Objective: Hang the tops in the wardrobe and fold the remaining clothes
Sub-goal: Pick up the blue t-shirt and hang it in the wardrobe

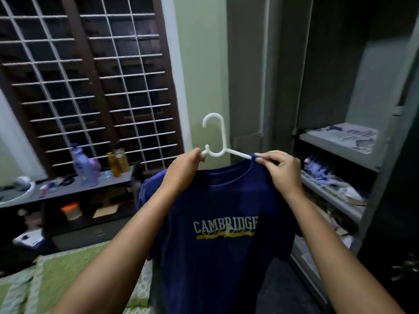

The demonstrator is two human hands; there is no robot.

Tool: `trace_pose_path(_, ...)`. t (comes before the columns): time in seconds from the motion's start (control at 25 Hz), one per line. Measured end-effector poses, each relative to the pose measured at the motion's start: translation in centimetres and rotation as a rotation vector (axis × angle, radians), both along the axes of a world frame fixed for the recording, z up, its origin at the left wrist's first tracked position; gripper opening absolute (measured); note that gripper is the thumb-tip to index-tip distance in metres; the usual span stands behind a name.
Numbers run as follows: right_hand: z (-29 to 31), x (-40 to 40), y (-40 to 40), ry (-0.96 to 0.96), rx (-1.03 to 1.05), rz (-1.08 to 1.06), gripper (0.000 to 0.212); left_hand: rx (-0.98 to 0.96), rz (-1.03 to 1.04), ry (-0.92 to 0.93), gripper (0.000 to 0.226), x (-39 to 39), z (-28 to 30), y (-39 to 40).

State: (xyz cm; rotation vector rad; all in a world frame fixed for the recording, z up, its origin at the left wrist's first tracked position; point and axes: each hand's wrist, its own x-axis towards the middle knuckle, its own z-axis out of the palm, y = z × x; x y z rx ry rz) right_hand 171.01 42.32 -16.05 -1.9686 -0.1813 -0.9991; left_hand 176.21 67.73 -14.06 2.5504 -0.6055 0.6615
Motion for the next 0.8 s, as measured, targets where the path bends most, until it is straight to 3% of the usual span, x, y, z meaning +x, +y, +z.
trace_pose_path(0.12,-1.9,4.0,-2.8,-0.201,-0.183,-0.281,0.014,-0.057,-0.082,-0.049,0.012,6.2,-0.1,-3.6)
trace_pose_path(0.28,-1.7,7.2,-6.6,-0.161,-0.197,-0.515,0.017,-0.025,-0.239,-0.136,0.026,12.2,0.5,-8.8)
trace_pose_path(0.48,2.1,11.6,-11.9,0.371,-0.38,-0.414,0.027,-0.044,-0.417,-0.196,0.025,18.1,0.9,-17.7)
trace_pose_path(0.8,0.6,11.0,-22.1,0.463,-0.291,-0.859,0.028,-0.069,-0.888,-0.222,0.02,26.0,0.9,-34.5)
